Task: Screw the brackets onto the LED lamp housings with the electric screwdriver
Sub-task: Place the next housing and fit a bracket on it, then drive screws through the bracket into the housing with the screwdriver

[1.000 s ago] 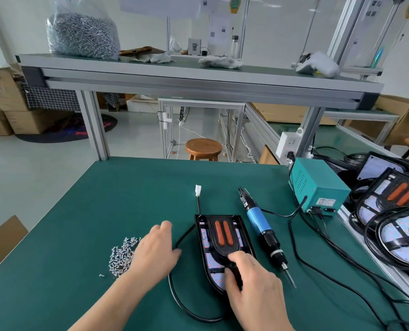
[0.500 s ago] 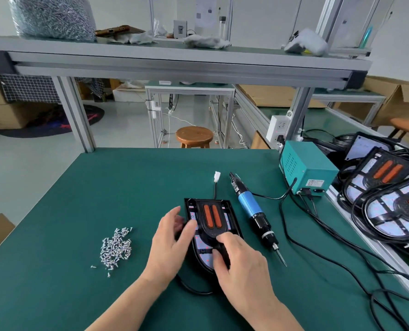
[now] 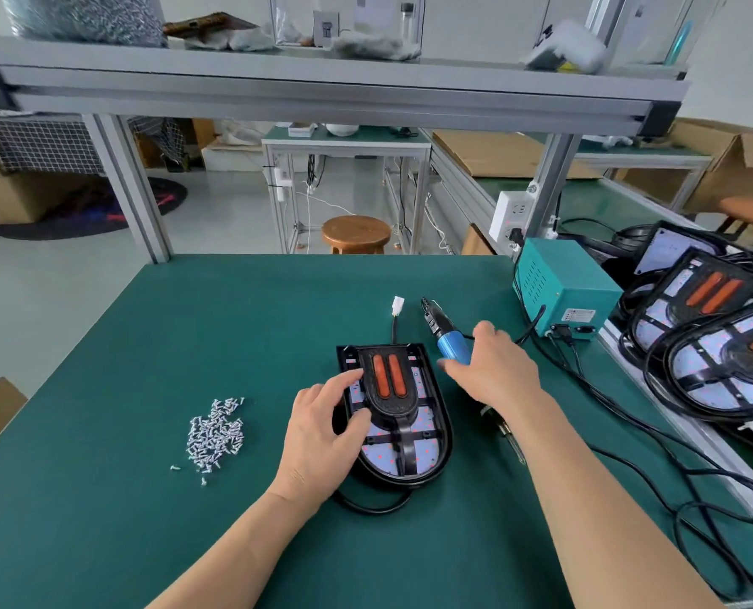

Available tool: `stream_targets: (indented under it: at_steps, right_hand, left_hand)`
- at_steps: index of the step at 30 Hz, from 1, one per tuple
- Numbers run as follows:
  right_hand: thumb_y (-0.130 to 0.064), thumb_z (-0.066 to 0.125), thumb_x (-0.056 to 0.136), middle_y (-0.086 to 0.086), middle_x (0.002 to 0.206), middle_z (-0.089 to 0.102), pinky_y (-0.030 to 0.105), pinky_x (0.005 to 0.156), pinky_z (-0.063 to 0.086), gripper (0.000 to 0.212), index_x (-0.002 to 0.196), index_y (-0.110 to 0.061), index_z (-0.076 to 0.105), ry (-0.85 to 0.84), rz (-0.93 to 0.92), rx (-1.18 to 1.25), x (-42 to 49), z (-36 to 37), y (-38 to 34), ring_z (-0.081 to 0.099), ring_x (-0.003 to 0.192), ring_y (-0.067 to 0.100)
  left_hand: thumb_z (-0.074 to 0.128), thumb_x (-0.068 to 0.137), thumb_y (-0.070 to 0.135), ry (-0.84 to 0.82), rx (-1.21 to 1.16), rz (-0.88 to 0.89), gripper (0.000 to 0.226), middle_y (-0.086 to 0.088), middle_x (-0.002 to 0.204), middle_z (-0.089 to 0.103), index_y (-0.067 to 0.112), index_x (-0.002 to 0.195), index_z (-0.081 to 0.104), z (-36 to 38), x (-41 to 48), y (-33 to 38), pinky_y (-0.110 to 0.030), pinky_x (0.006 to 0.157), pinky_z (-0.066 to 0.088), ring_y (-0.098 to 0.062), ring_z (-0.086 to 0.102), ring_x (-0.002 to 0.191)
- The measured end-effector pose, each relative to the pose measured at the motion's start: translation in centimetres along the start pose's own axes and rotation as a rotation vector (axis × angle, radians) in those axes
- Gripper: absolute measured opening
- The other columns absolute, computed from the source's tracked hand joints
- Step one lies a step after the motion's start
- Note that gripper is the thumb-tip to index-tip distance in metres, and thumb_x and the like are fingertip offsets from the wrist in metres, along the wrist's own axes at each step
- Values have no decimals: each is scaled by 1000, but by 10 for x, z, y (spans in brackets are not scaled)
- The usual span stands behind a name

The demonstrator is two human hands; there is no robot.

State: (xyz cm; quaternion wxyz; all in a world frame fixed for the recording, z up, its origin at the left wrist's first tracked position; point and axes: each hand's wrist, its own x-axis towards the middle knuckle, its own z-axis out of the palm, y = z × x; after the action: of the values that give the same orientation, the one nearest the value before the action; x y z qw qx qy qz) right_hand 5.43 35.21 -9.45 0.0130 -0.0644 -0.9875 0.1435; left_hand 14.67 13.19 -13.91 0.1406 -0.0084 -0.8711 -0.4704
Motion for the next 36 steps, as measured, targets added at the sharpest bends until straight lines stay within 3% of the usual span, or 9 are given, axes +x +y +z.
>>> stream_targets:
  at_steps: [7, 11, 13, 15, 18, 22, 26, 30, 36]
  right_hand:
    - [-47, 66, 92, 7, 100, 60, 35, 68, 41, 45, 103, -11, 41, -37, 62, 67, 25, 19, 6, 60, 89, 31]
    - [-23, 71, 88, 9, 80, 60, 30, 55, 45, 26, 100, -7, 55, -118, 227, 1002, 18, 9, 26, 56, 61, 21]
    - [-16, 73, 82, 7, 66, 56, 27, 43, 46, 31, 107, -5, 58, -276, 260, 1465, 7, 7, 32, 52, 48, 17]
    - [-25, 70, 77, 3, 65, 53, 24, 41, 46, 41, 112, -5, 61, -466, 247, 1794, -3, 7, 31, 49, 47, 13]
    - [-40, 66, 84, -1, 69, 50, 23, 49, 41, 41, 107, -6, 64, -539, 229, 2081, -11, 10, 23, 47, 54, 11]
    - [-52, 65, 88, -5, 74, 50, 22, 52, 35, 40, 99, -14, 66, -495, 211, 2244, -14, 12, 7, 46, 62, 10]
    - [-47, 67, 85, -6, 74, 49, 19, 48, 36, 35, 98, -15, 65, -459, 225, 2280, -15, 17, -2, 44, 62, 9]
    - [-42, 64, 85, -4, 72, 46, 22, 44, 37, 33, 99, -12, 60, -396, 214, 2179, -15, 23, -3, 45, 57, 10]
    - [-43, 66, 84, -4, 69, 49, 21, 45, 41, 32, 93, -12, 61, -325, 183, 2191, -15, 23, 0, 46, 55, 9]
  left_hand:
    - [66, 91, 23, 38, 20, 60, 39, 3, 100, 58, 26, 130, 65, -1, -1, 2, -2, 91, 28, -16, 45, 107]
    - [69, 92, 19, 51, -7, 62, 38, 2, 107, 55, 26, 129, 66, -1, 0, 4, -2, 95, 26, -14, 46, 110]
    - [70, 92, 17, 52, -15, 57, 39, 2, 107, 54, 27, 129, 66, 0, -1, 4, -2, 95, 26, -14, 45, 110]
    - [69, 93, 20, 49, -24, 45, 39, 3, 108, 54, 28, 130, 65, 0, -1, 5, -2, 95, 26, -12, 45, 111]
    - [65, 94, 33, 42, -37, 29, 39, 5, 108, 54, 33, 133, 63, -2, -3, 6, -1, 95, 25, -5, 42, 113]
    - [58, 94, 44, 97, -68, -36, 39, 8, 110, 55, 35, 132, 63, -7, -1, 5, -10, 99, 31, -5, 43, 114]
    - [67, 93, 24, 302, 298, -162, 19, -3, 110, 57, 18, 110, 72, -39, 22, -12, -34, 99, 37, -25, 45, 112]
    - [66, 89, 28, 223, 630, -364, 22, -6, 120, 52, 18, 109, 66, -82, 37, -41, -37, 97, 33, -30, 39, 117]
    - [68, 89, 36, 114, 730, -367, 15, 0, 112, 52, 24, 97, 68, -90, 43, -50, -32, 85, 22, -27, 38, 117]
